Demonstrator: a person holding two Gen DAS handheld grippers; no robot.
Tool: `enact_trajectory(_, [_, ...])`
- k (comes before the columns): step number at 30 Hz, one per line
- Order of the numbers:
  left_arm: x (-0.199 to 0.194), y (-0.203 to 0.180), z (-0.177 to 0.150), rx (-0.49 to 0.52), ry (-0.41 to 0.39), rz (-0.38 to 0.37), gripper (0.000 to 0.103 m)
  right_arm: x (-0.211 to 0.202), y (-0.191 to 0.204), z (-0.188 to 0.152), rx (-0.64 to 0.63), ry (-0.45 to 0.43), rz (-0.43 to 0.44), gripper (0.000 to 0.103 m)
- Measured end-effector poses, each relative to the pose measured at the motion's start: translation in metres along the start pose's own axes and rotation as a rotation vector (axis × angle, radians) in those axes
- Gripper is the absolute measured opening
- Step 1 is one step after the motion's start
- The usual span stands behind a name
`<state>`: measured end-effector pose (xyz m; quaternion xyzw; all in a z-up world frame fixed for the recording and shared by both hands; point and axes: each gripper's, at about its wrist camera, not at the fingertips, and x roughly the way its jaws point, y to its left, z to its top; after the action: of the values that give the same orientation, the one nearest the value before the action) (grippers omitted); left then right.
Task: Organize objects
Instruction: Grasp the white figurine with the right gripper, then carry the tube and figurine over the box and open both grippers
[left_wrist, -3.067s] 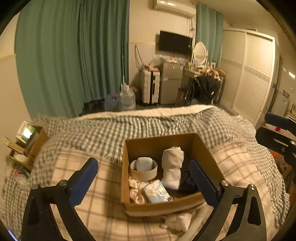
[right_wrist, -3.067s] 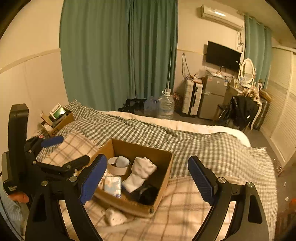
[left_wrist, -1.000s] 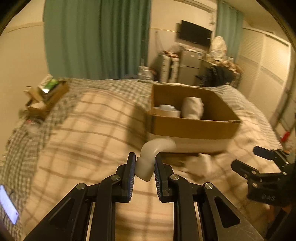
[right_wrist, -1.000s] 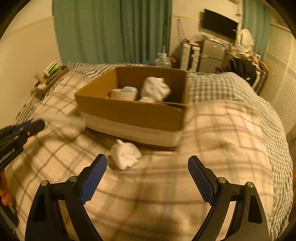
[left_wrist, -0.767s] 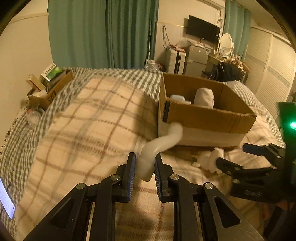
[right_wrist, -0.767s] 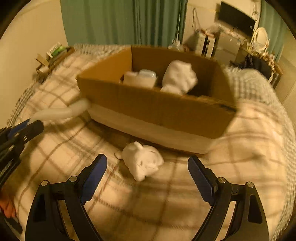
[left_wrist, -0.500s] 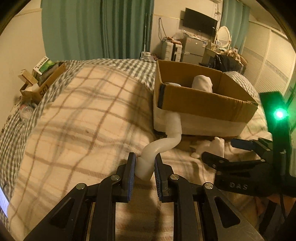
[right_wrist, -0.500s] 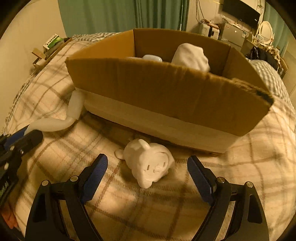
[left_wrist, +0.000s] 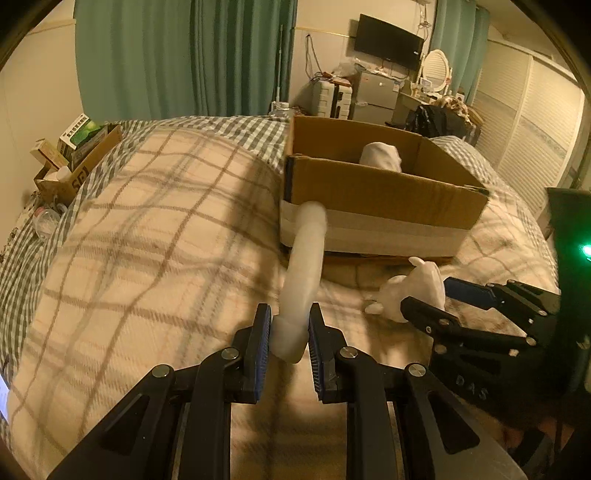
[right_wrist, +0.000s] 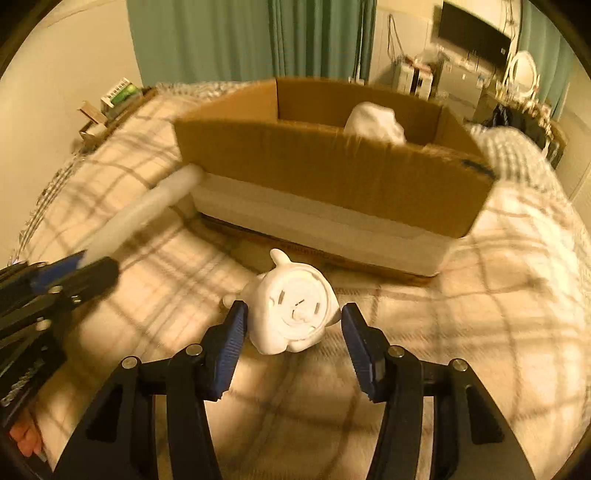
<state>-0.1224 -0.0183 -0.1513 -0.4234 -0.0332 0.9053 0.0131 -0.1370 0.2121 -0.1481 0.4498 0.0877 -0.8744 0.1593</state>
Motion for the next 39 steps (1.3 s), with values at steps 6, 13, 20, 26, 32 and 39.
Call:
enact_trajectory(6, [-0.016, -0.012, -0.005, 0.011, -0.006, -0.028, 0.019, -0.037, 0.003, -0.008, 0.005, -0.076, 0.000, 0.052])
enact_trajectory(13, [-0.041, -0.024, -0.002, 0.018, -0.035, -0.069, 0.019, -0.071, -0.005, -0.012, 0.054, -0.135, 0.010, 0.052])
enact_trajectory(20, [-0.071, -0.040, 0.020, 0.047, -0.106, -0.095, 0.019, -0.115, -0.008, -0.007, 0.031, -0.212, -0.013, 0.052])
enact_trajectory(26, [-0.091, -0.054, 0.056, 0.110, -0.168, -0.100, 0.019, -0.151, -0.010, 0.018, -0.011, -0.297, -0.037, 0.052])
enact_trajectory(32, [-0.104, -0.062, 0.097, 0.128, -0.210, -0.120, 0.019, -0.179, -0.018, 0.058, -0.038, -0.370, -0.064, 0.052])
enact_trajectory(39, [-0.099, -0.074, 0.151, 0.164, -0.240, -0.109, 0.019, -0.188, -0.034, 0.117, -0.048, -0.421, -0.068, 0.052])
